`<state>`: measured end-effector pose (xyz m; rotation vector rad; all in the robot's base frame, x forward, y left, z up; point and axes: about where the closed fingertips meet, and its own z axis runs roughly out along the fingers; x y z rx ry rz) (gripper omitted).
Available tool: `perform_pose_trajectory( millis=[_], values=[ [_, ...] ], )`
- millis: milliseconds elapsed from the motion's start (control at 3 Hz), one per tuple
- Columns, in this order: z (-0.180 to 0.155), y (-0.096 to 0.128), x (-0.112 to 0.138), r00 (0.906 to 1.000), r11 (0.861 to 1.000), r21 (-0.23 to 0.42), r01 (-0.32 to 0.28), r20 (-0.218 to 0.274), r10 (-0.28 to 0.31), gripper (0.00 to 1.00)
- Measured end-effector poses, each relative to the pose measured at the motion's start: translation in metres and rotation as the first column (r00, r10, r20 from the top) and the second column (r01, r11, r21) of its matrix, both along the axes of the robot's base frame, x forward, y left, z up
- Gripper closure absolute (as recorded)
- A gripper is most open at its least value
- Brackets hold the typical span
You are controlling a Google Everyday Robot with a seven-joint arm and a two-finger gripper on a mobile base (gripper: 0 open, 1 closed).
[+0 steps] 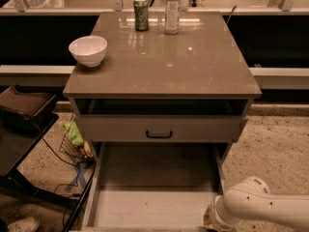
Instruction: Open middle drawer
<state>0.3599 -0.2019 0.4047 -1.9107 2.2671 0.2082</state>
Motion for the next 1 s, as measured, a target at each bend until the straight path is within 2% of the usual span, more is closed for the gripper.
perform_pose_trajectory(
  millis=[333, 667, 1000],
  values=[
    [-0.0008, 0.0003, -0.0009, 1.0, 1.0, 0.001, -0.001, -0.002, 0.001, 0.36],
    [-0.0018, 0.0007, -0.002, 1.0, 1.0, 0.001, -0.001, -0.005, 0.001, 0.05],
    [-0.0021, 0.0006, -0.0016, 1.0, 1.0, 0.001, -0.002, -0.006, 0.002, 0.0]
  ],
)
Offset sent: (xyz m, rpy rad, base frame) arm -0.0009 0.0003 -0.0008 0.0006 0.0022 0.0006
